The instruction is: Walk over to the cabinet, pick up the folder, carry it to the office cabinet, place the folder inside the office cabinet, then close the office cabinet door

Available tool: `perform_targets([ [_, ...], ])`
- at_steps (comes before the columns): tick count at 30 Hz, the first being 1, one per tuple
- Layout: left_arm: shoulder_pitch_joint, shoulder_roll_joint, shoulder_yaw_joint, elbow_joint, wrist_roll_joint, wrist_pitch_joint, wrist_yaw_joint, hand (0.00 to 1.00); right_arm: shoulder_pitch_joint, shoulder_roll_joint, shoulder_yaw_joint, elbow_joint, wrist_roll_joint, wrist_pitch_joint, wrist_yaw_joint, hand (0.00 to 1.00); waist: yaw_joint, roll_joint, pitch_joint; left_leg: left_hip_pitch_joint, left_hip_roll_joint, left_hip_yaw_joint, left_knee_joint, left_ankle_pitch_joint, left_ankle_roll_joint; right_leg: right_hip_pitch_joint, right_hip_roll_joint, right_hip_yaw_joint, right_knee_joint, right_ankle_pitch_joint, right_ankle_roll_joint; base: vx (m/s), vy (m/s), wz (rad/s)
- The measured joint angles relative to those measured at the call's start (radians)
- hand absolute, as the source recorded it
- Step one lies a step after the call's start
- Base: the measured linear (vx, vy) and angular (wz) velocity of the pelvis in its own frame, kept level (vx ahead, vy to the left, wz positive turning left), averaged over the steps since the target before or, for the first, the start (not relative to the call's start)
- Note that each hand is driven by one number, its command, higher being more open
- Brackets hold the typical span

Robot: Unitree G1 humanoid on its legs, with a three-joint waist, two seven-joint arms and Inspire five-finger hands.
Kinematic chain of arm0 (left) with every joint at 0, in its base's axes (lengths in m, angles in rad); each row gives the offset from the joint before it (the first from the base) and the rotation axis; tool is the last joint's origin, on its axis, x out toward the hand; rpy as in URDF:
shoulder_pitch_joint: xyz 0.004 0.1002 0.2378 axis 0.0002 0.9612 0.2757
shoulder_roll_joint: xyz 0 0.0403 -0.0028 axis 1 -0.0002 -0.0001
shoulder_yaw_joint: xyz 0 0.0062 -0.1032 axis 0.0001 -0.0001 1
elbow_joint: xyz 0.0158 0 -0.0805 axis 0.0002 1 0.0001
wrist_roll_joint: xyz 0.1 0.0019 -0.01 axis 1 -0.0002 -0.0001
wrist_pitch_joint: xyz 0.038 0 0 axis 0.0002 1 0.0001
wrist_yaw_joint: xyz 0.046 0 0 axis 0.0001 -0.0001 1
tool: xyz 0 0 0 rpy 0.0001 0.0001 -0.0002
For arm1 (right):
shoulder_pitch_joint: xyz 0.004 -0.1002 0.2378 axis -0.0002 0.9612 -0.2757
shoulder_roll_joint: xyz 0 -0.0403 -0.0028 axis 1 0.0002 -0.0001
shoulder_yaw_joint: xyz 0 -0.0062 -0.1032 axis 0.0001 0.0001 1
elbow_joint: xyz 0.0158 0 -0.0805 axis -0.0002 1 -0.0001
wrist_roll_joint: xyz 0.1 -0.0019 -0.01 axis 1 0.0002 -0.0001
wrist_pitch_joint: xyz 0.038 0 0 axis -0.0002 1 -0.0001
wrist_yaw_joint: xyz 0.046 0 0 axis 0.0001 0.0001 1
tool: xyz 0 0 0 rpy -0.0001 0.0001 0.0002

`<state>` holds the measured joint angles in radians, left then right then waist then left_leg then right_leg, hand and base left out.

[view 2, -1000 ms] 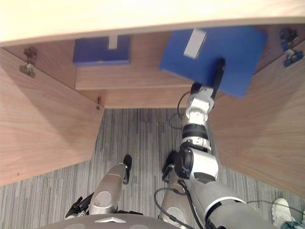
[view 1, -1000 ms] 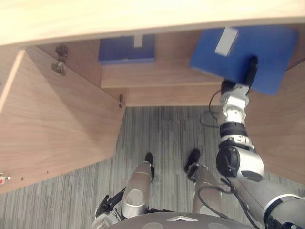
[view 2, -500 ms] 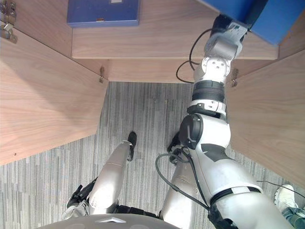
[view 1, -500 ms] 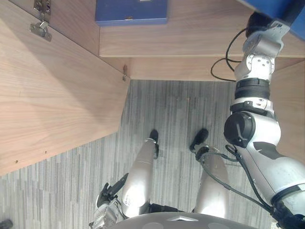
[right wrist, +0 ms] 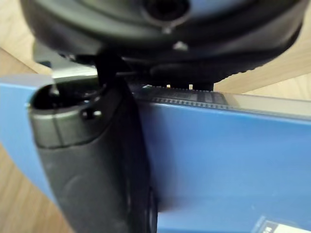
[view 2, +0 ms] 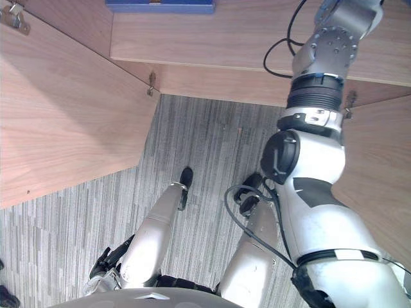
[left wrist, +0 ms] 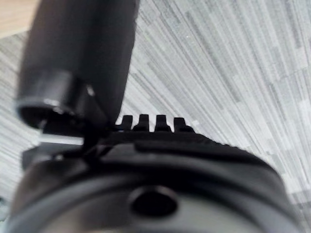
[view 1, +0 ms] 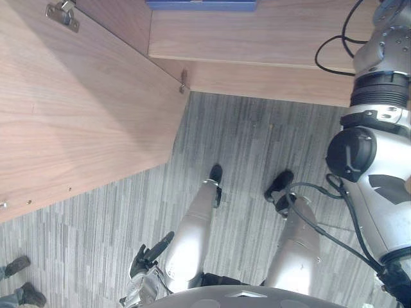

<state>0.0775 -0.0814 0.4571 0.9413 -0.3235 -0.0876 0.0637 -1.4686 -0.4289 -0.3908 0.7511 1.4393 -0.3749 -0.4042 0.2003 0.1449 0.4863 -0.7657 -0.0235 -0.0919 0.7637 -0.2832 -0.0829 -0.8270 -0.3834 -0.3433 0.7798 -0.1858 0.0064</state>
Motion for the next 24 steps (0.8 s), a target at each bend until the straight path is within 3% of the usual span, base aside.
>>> perform_targets([
  [4, 0.001, 0.004, -0.052, -0.009, -0.030, 0.001, -0.002, 1.00, -0.002, -0.062, 0.074, 0.024, 0.000, 0.032, -0.001, 0.00, 0.005, 0.021, 0.011, -0.109, -0.006, -0.007, 0.203, -0.086, 0.001, -0.097, -0.024, 0.047, 0.181, -0.079, 0.012, -0.06, 0.103, 0.08],
  [5, 0.001, 0.006, -0.085, -0.011, -0.030, 0.000, -0.003, 1.00, -0.002, -0.083, 0.091, 0.053, 0.000, 0.038, -0.008, 0.00, 0.004, 0.022, 0.011, -0.153, -0.021, -0.010, 0.281, -0.123, 0.002, -0.147, -0.044, 0.077, 0.260, -0.122, 0.024, -0.08, 0.087, 0.16],
  [7, 0.001, 0.006, -0.092, -0.015, -0.031, -0.001, -0.005, 1.00, -0.002, -0.093, 0.104, 0.068, 0.002, 0.038, -0.010, 0.00, 0.003, 0.024, 0.014, -0.191, -0.025, -0.011, 0.334, -0.148, 0.003, -0.187, -0.053, 0.089, 0.317, -0.145, 0.030, -0.09, 0.066, 0.13],
  [18, 0.080, 0.019, -0.217, -0.029, -0.068, 0.002, -0.011, 1.00, 0.002, -0.161, 0.166, 0.089, 0.071, 0.036, -0.019, 0.00, 0.019, 0.034, 0.028, -0.326, -0.040, -0.022, 0.468, -0.163, -0.007, -0.325, -0.086, 0.115, 0.471, -0.190, 0.019, -0.07, 0.026, 0.07],
  [19, 0.092, 0.019, -0.231, -0.027, -0.068, 0.004, -0.011, 1.00, 0.003, -0.163, 0.172, 0.087, 0.071, 0.036, -0.017, 1.00, 0.018, 0.034, 0.028, -0.335, -0.040, -0.024, 0.474, -0.164, -0.008, -0.335, -0.086, 0.115, 0.479, -0.194, 0.017, -0.01, 0.020, 0.05],
  [24, 0.092, 0.019, -0.245, -0.025, -0.069, 0.006, -0.012, 1.00, 0.003, -0.185, 0.207, 0.082, 0.071, 0.034, -0.016, 1.00, 0.020, 0.034, 0.028, -0.350, -0.042, -0.037, 0.485, -0.163, -0.015, -0.347, -0.089, 0.111, 0.501, -0.207, 0.011, 0.00, 0.010, 0.05],
])
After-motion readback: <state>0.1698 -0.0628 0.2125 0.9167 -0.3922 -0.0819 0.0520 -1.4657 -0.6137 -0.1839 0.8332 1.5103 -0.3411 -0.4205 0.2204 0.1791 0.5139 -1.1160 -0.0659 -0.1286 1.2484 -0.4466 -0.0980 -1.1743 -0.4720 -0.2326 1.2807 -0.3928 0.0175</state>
